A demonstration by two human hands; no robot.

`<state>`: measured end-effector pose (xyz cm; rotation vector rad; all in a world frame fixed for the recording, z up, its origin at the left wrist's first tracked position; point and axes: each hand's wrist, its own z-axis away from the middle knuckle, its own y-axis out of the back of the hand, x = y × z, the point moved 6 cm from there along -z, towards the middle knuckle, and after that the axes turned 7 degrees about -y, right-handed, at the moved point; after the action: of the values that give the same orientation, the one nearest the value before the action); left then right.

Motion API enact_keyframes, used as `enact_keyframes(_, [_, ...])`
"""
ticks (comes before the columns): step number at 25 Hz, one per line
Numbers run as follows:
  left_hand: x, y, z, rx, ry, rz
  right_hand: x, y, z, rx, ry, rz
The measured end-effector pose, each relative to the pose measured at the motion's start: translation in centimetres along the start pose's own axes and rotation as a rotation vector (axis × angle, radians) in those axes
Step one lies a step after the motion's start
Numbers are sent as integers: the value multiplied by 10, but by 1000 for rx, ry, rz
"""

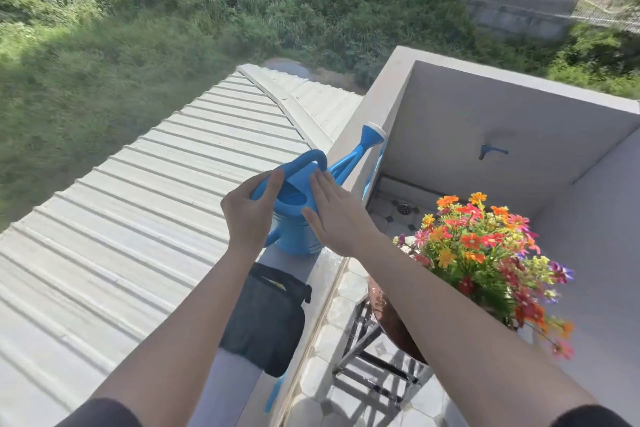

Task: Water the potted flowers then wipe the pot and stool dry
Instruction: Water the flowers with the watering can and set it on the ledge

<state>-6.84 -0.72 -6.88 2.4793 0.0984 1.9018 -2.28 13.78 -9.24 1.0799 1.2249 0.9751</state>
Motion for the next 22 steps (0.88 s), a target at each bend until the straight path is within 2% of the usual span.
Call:
enact_keyframes(9, [-9,5,1,-26,17,-28,-6,-12,2,44,-27,-60])
enact_keyframes(13, [-6,10,2,-110,-38,-122,-6,-8,6,35,-63,-92])
enact_keyframes(15, [-6,20,4,-111,-54,-180,-10,-5,12,86,-83,-159])
enact_keyframes(17, [-15,41,14,-12,32,-165,-18,-3,33,218,-101,-269])
enact_keyframes(19, [-38,64,29,68,127,-274,-28,-13,65,356,-153,-402])
enact_keyframes(20, [-55,73,38,40,171,-387,-34,-24,79,382,-175,-449])
enact_keyframes(22, [-87,80,58,-136,292,-590,-48,-50,91,262,-191,-469])
